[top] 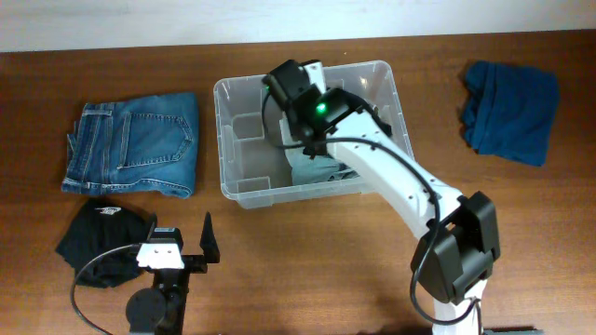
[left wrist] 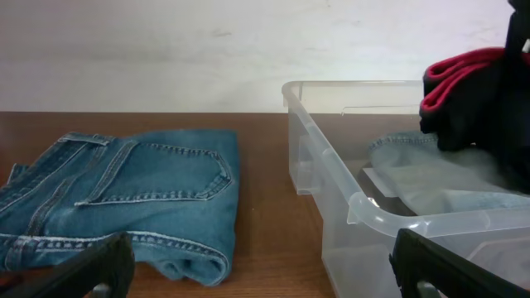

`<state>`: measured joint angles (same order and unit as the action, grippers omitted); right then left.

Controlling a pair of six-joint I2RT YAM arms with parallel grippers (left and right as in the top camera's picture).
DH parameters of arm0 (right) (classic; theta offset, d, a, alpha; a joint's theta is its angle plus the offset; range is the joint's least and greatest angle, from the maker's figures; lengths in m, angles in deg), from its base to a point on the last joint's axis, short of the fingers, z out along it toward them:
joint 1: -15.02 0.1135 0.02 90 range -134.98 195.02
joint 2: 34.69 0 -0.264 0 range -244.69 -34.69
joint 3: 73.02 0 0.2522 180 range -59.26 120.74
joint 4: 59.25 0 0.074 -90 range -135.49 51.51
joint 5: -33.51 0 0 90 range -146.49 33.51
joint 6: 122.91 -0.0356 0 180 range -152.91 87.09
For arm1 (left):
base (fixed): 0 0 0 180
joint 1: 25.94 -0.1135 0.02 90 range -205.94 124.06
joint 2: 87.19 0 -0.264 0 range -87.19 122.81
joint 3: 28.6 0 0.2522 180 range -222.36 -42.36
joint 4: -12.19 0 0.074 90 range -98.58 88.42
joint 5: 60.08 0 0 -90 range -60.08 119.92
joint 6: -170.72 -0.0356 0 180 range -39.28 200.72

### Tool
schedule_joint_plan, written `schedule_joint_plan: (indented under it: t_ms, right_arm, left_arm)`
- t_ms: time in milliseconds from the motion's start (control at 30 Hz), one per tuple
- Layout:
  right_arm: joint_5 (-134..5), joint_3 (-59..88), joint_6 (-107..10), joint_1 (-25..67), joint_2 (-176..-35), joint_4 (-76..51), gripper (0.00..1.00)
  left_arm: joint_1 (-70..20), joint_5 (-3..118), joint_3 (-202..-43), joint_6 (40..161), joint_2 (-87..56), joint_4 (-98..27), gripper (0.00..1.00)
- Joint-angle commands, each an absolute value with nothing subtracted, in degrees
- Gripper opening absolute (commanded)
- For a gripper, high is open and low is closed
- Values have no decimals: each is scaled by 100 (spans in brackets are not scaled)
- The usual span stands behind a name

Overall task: Pack container
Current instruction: 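Press the black-and-red garment down inside the container with the right gripper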

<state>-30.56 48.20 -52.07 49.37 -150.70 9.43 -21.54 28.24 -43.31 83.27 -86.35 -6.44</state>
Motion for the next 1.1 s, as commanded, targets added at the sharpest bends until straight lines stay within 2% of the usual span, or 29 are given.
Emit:
schedule_joint_plan:
  t_ms: [0, 167, 267, 500, 567, 633, 700, 733, 767, 1067]
  right_arm:
    - [-3318, 4896, -5286, 4797, -15059, 1028, 37]
    - [-3583, 4892, -5268, 4802, -15059, 1000, 84]
    - [-3755, 4894, -5111, 4804, -15056, 939, 99]
    - [-3808, 5049, -4816, 4684, -14991, 939, 100]
    - [-3808, 5049, -4816, 4644, -14969, 950, 93]
    - [-3808, 5047, -4816, 4605, -14967, 995, 64]
    - [-3810, 5041, -4818, 4531, -14995, 1026, 22]
    - [-3812, 5039, -4820, 4498, -15017, 1035, 7]
    - [-3814, 5032, -4842, 4446, -15028, 1048, 4]
    - [-4844, 4776, -4772, 3750, -15572, 998, 4]
  left_arm:
    - [-2175, 2870, -4289, 8239, -8674, -631, 99]
    - [-2175, 2872, -4289, 8239, -8674, -631, 99]
    - [-2175, 2872, -4289, 8239, -8674, -631, 99]
    - [-2175, 2870, -4289, 8239, -8674, -631, 99]
    - [-2178, 2872, -4289, 8239, -8674, -631, 99]
    - [-2175, 2870, -4289, 8239, -8674, -631, 99]
    - [-2175, 2872, -4289, 8239, -8674, -629, 99]
    - [-2175, 2872, -4289, 8239, -8674, -631, 99]
    - [-2178, 2872, -4289, 8239, -8674, -631, 99]
    - [-2175, 2870, -4289, 8239, -8674, -631, 99]
